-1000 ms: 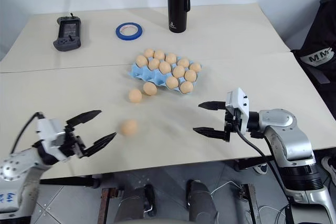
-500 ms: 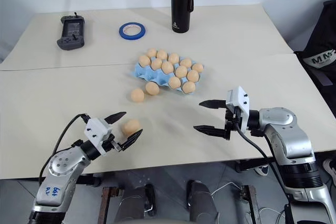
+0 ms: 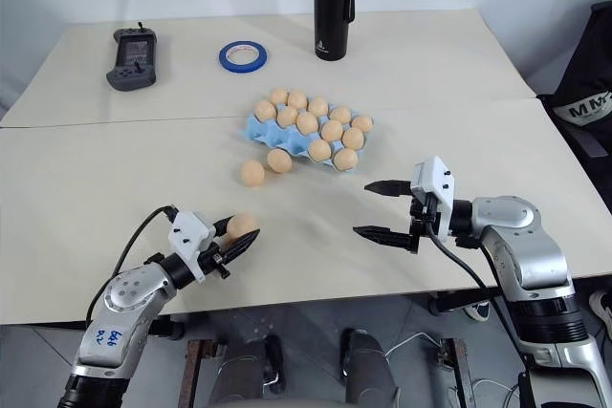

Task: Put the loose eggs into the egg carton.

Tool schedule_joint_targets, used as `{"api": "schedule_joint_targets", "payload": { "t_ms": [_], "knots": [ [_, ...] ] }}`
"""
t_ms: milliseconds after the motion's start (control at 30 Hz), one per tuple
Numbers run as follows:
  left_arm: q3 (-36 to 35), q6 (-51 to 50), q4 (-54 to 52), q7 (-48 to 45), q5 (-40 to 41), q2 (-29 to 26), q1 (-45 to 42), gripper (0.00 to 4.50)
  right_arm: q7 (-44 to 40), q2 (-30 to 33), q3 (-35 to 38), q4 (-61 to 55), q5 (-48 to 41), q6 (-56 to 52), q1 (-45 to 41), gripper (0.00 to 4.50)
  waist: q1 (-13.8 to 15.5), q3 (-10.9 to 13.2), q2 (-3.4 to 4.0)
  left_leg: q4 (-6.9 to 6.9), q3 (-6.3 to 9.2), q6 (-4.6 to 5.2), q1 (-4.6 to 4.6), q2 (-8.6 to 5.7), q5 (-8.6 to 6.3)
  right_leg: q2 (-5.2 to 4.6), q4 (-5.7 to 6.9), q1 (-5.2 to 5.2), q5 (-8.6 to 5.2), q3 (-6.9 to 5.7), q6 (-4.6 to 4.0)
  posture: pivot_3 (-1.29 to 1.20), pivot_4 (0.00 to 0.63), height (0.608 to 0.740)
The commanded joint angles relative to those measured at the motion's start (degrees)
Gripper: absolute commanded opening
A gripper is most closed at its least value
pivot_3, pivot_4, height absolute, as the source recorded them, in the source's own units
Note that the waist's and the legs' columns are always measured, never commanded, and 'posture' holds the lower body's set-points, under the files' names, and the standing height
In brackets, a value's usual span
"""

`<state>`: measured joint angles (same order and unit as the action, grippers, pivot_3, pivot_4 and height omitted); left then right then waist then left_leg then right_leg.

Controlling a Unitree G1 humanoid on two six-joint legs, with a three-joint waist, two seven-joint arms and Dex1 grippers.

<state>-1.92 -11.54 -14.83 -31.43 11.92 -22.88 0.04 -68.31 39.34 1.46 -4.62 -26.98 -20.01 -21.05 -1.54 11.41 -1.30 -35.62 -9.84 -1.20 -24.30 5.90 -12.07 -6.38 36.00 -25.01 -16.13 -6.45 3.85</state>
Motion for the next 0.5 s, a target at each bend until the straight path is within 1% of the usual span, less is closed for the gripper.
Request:
{"api": "schedule_joint_targets", "payload": {
  "t_ms": [33, 133, 200, 267, 367, 500],
  "knots": [
    [-5.7, -2.0, -1.4, -1.4, 6.7, -1.2, -3.4, 1.71, 0.2, 0.7, 1.1, -2.2, -0.3, 1.2, 0.2, 4.5, 0.0, 0.0, 0.0, -0.01, 0.0, 0.0, 0.0, 0.0, 0.0, 0.0, 0.0, 0.01, 0.0, 0.0, 0.01, 0.0, 0.15, 0.74],
    [-8.3, -2.8, -1.0, -5.4, 10.2, -4.4, -5.5, 1.71, 0.3, 0.7, 1.0, -1.9, -0.1, 1.4, 0.0, 4.5, -0.1, 0.0, 0.0, -0.05, 0.02, 0.0, 0.01, 0.02, 0.0, 0.03, 0.01, 0.05, 0.02, -0.03, 0.0, 0.0, 0.15, 0.74],
    [-10.7, -3.4, 1.6, -8.2, 13.2, -6.6, -9.2, 1.71, 0.4, 0.5, 0.9, -1.6, 0.0, 1.6, -0.3, 4.5, -0.1, 0.0, 0.0, -0.04, 0.0, 0.0, 0.02, 0.02, 0.0, 0.02, 0.0, 0.06, 0.03, -0.01, 0.0, 0.0, 0.15, 0.74],
    [-11.7, -4.2, 4.7, -9.6, 14.2, -8.6, -13.3, 1.71, 0.5, 0.3, 0.8, -1.2, 0.2, 1.7, -0.7, 4.5, 0.0, 0.0, 0.0, -0.07, -0.01, 0.0, 0.01, 0.02, 0.01, 0.04, 0.01, 0.07, 0.03, -0.05, 0.01, 0.0, 0.15, 0.74],
    [-11.0, -3.1, 13.0, -13.1, 14.0, -10.7, -22.1, 1.71, 0.6, 0.0, 0.5, -1.0, 0.4, 1.8, -0.9, 4.5, 0.1, 0.0, 0.0, -0.18, -0.06, 0.0, 0.0, 0.02, 0.0, 0.04, -0.06, 0.23, 0.04, -0.21, 0.0, 0.0, 0.15, 0.74],
    [-7.8, -1.9, 21.5, -17.6, 12.2, -11.1, -31.0, 1.71, 0.9, -0.1, 0.5, -0.9, 0.5, 2.1, -1.1, 4.5, 0.2, 0.0, 0.0, -0.24, -0.08, 0.06, -0.02, -0.01, -0.04, 0.01, -0.14, 0.36, 0.07, -0.28, 0.07, 0.0, 0.15, 0.74]
  ]
}}
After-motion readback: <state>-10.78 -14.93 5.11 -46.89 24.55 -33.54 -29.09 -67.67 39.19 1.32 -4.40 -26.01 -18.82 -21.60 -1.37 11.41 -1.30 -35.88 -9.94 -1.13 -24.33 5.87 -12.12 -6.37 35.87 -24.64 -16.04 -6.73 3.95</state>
